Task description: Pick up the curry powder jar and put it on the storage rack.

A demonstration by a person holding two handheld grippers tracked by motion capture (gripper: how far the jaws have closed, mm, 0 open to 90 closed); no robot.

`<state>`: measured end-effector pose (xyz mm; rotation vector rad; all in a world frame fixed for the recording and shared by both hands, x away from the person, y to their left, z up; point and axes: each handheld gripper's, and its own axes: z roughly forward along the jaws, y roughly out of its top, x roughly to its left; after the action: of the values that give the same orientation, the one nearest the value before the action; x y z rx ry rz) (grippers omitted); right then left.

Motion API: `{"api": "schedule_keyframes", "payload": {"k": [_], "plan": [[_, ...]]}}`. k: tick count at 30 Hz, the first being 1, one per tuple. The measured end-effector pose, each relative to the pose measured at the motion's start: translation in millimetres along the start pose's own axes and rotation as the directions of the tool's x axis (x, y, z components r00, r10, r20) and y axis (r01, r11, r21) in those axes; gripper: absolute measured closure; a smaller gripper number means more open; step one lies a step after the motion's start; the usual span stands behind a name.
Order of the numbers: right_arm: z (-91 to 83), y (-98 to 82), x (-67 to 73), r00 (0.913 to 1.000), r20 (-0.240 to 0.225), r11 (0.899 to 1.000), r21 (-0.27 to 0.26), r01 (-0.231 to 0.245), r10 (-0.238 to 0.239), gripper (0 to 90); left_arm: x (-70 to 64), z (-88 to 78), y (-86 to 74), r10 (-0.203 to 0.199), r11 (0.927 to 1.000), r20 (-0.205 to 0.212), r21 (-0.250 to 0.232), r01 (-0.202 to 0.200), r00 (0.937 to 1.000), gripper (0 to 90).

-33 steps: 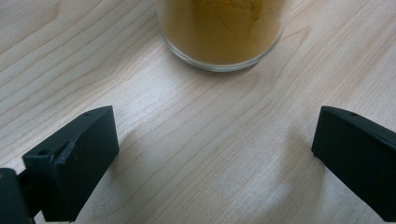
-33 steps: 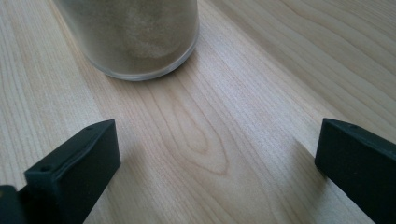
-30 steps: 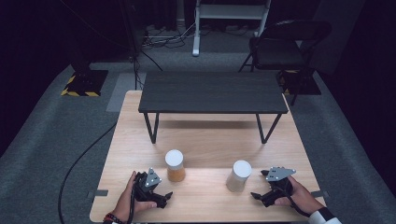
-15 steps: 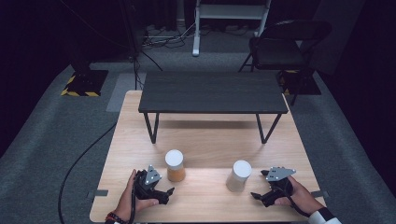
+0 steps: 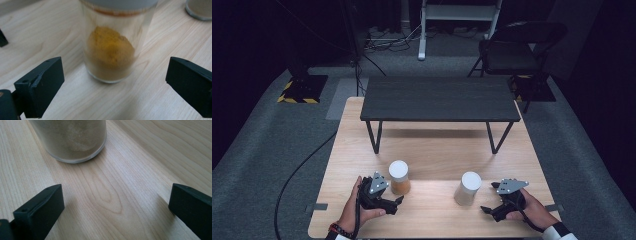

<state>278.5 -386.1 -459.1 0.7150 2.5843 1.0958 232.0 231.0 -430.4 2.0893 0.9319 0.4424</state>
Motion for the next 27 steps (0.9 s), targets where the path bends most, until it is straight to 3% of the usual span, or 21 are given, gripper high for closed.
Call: {"api": "schedule_keyframes", "payload": {"k": [4,8,10,12,27], "plan": [[0.1,0.1,-0.3,1.0,-0.001,1.0,0.0,0.001,-0.001,0.0,2.0,-0.9,5.0,-0.003,0.9998,0.016,-0.018,0.003,0.9999,1.7],[0.1,0.1,-0.3,1.0,-0.001,1.0,0.0,0.001,-0.001,0.0,1.9,0.4,8.1,-0.011,0.9995,0.016,-0.029,0.012,0.9998,1.7],[0.1,0.1,-0.3,1.0,-0.001,1.0,0.0,0.001,-0.001,0.0,-1.2,0.7,7.9,-0.006,0.9991,-0.006,-0.041,0.005,1.0,1.7],[0.1,0.1,-0.3,1.0,-0.001,1.0,0.0,0.001,-0.001,0.0,1.2,0.8,8.3,-0.02,0.9987,0.003,-0.048,0.02,0.9998,1.6],[0.1,0.1,-0.3,1.0,-0.001,1.0,0.0,0.001,-0.001,0.0,2.8,7.6,16.5,-0.019,0.9981,0.015,-0.058,0.02,0.9997,1.6]]}}
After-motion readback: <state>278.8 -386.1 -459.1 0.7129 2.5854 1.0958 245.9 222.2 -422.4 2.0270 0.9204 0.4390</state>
